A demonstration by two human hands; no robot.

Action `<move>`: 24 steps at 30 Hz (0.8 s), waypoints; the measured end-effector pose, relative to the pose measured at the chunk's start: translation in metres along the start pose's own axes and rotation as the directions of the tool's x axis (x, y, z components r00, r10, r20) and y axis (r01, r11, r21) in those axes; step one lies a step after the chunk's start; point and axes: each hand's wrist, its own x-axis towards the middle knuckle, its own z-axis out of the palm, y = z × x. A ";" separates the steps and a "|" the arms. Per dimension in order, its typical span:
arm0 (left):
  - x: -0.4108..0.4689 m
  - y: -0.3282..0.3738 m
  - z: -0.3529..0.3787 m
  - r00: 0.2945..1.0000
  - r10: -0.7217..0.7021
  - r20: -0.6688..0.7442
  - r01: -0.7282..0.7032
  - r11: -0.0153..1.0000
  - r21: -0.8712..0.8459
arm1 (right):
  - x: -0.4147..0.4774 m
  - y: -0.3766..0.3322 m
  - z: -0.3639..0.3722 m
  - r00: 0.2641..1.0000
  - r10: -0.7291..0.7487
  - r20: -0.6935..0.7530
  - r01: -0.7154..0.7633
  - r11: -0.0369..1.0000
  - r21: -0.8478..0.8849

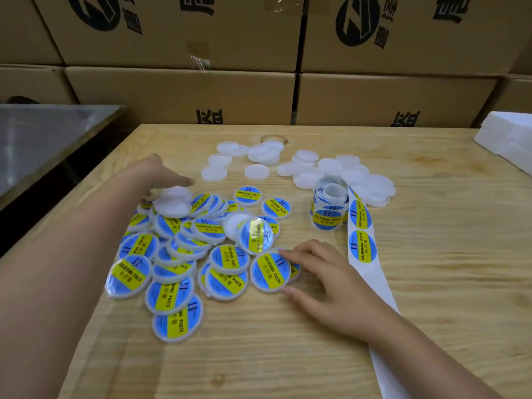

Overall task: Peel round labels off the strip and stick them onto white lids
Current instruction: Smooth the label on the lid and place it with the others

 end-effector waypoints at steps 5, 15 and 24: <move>0.014 0.011 0.017 0.999 0.039 0.032 -0.044 0.988 0.147 | 0.002 -0.001 -0.001 1.000 0.013 0.010 -0.013 1.000 0.024; 0.030 0.027 0.025 0.968 0.162 -0.193 -0.112 0.962 0.249 | 0.002 -0.001 -0.002 1.000 0.026 -0.003 -0.026 0.999 0.039; 0.031 0.063 0.063 0.949 0.247 -0.197 -0.197 0.950 0.244 | 0.003 0.000 -0.003 0.999 0.041 0.000 -0.040 0.998 0.052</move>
